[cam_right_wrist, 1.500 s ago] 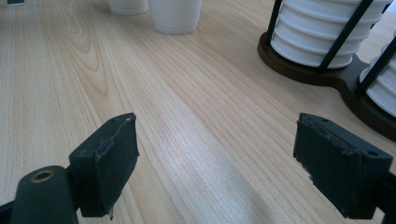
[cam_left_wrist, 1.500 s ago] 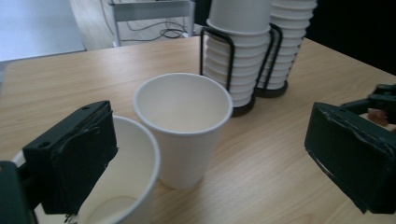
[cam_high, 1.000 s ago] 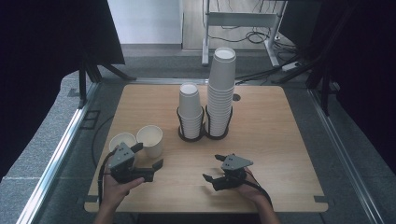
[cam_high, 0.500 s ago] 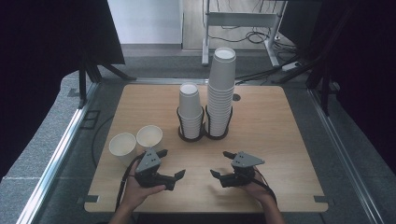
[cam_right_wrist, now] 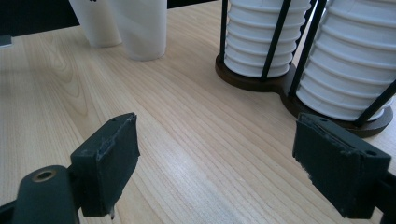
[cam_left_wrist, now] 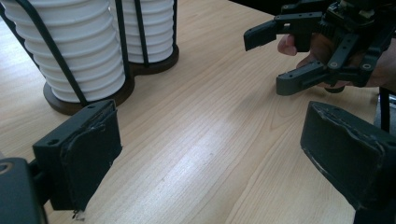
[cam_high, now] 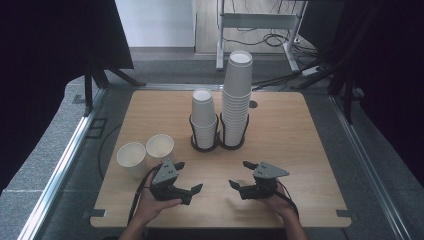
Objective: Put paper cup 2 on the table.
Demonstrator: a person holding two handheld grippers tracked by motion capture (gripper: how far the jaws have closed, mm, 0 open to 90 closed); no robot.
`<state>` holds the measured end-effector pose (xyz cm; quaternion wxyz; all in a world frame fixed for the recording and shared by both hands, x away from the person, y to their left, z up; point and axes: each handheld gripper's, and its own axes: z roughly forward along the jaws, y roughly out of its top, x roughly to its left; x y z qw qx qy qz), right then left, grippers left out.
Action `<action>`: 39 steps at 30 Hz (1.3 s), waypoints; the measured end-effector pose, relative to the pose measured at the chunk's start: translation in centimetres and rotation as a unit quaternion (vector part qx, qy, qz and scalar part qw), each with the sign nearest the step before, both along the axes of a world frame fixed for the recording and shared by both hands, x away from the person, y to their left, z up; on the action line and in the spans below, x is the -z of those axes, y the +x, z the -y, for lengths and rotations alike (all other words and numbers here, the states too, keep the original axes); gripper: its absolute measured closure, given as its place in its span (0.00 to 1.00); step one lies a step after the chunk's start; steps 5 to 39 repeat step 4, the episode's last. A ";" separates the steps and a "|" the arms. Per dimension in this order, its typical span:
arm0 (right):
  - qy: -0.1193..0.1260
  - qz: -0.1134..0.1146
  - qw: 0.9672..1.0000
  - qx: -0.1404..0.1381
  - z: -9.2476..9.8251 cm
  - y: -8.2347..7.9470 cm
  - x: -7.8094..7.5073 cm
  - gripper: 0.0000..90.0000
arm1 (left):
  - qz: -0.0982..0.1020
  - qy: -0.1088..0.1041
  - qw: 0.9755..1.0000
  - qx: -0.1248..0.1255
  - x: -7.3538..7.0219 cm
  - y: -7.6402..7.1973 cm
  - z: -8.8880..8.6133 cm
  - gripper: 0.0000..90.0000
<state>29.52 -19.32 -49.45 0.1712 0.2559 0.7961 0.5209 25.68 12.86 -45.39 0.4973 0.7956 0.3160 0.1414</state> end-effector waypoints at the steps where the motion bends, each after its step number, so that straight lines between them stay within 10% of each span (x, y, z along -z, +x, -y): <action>1: -0.002 0.000 1.000 0.000 0.0 0.0 0.0 0.16 | -0.001 0.000 1.000 0.000 0.1 0.0 0.0 0.06; 39: -0.008 -0.003 1.000 0.001 0.0 0.0 0.1 0.16 | -0.003 0.003 1.000 0.001 0.3 0.2 0.1 0.06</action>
